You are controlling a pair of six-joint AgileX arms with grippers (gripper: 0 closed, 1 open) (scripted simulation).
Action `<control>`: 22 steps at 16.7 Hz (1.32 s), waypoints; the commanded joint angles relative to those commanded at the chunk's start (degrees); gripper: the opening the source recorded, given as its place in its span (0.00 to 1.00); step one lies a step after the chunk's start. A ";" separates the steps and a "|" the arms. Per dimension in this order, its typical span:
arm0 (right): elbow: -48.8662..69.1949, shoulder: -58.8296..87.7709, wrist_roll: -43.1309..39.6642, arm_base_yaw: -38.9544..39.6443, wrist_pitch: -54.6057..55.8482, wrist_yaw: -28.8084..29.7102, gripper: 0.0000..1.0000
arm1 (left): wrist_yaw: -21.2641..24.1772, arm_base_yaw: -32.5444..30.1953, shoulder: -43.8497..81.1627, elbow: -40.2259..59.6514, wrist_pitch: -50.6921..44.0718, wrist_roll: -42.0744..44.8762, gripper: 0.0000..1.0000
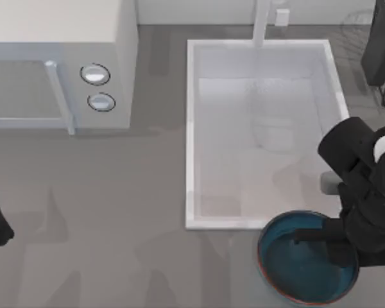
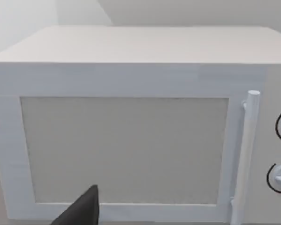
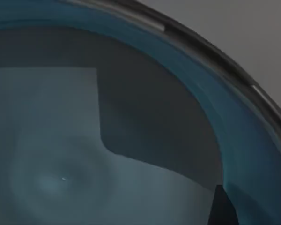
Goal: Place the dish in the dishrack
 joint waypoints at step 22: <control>32.10 -4.20 -0.30 -0.16 -38.46 0.09 0.00 | 0.00 0.00 0.00 0.00 0.00 0.00 1.00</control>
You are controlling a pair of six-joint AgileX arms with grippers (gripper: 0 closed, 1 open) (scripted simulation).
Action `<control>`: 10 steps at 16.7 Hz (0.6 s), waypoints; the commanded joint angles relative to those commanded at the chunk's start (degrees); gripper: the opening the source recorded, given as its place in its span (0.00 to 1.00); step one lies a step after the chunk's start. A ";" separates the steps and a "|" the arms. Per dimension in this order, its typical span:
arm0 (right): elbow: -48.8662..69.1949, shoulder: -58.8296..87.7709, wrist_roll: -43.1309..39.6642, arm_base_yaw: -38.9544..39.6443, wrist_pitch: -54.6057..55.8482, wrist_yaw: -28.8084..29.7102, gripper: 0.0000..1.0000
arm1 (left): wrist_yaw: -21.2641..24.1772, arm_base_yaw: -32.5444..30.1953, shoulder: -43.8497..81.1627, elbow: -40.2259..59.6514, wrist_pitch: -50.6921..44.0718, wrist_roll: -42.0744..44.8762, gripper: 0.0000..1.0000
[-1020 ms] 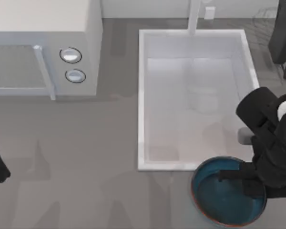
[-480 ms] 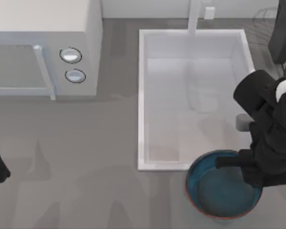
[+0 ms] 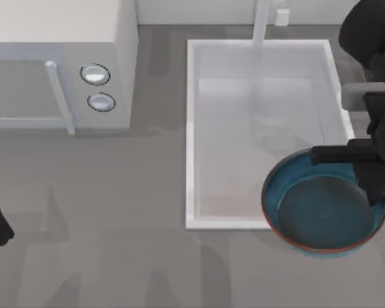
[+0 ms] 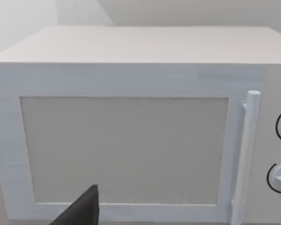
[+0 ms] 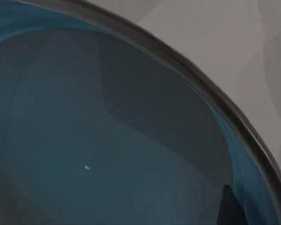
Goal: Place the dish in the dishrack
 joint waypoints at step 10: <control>8.11 -2.37 -0.37 -0.26 -8.35 -0.11 0.00 | 0.00 0.00 0.00 0.00 0.00 0.00 1.00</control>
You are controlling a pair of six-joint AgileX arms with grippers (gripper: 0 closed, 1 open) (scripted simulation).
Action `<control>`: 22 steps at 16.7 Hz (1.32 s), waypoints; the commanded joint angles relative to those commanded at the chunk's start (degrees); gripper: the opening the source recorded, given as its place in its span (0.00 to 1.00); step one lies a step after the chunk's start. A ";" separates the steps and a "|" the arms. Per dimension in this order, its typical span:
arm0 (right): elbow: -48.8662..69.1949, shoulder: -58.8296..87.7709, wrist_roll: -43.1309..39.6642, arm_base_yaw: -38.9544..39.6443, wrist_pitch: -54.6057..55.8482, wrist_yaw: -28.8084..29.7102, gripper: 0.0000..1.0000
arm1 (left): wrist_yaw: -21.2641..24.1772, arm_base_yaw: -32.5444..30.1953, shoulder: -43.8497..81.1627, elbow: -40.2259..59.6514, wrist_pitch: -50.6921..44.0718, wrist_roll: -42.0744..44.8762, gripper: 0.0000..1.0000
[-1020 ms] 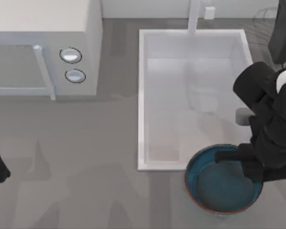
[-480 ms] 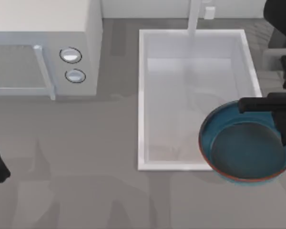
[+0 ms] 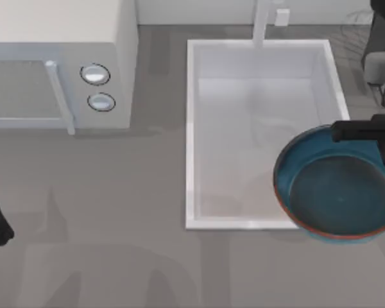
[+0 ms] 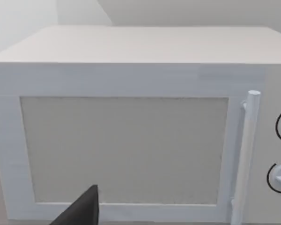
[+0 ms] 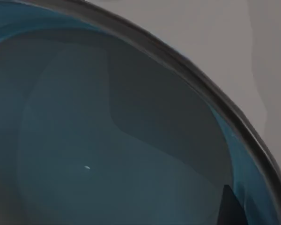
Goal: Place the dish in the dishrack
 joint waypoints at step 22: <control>-22.18 -29.98 -27.27 -62.97 80.37 -34.24 0.00 | 0.00 0.00 0.00 0.00 0.00 0.00 1.00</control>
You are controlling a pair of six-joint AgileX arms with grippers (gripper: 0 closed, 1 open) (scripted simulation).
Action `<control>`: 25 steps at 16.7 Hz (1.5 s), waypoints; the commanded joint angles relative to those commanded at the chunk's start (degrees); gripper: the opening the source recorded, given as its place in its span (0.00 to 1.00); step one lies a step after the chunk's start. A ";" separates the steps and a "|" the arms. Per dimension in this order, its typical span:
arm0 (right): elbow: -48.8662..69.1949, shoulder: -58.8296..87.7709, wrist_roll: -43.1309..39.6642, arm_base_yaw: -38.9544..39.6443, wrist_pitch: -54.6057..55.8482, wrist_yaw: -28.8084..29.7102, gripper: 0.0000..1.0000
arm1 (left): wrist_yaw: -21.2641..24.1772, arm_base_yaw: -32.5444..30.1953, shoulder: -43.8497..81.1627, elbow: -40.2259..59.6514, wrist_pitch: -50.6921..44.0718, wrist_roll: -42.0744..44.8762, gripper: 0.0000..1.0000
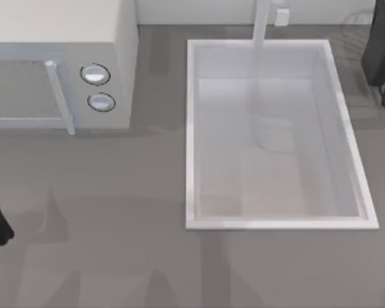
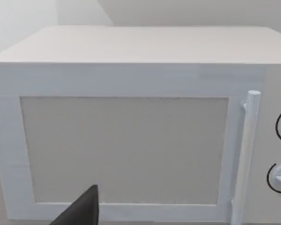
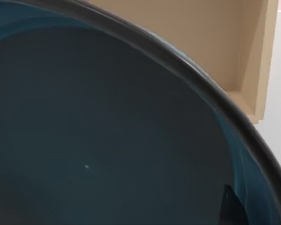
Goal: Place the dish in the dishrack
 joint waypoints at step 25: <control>-10.19 44.68 -0.80 16.57 57.10 18.14 0.00 | 0.00 0.00 0.00 0.00 0.00 0.00 1.00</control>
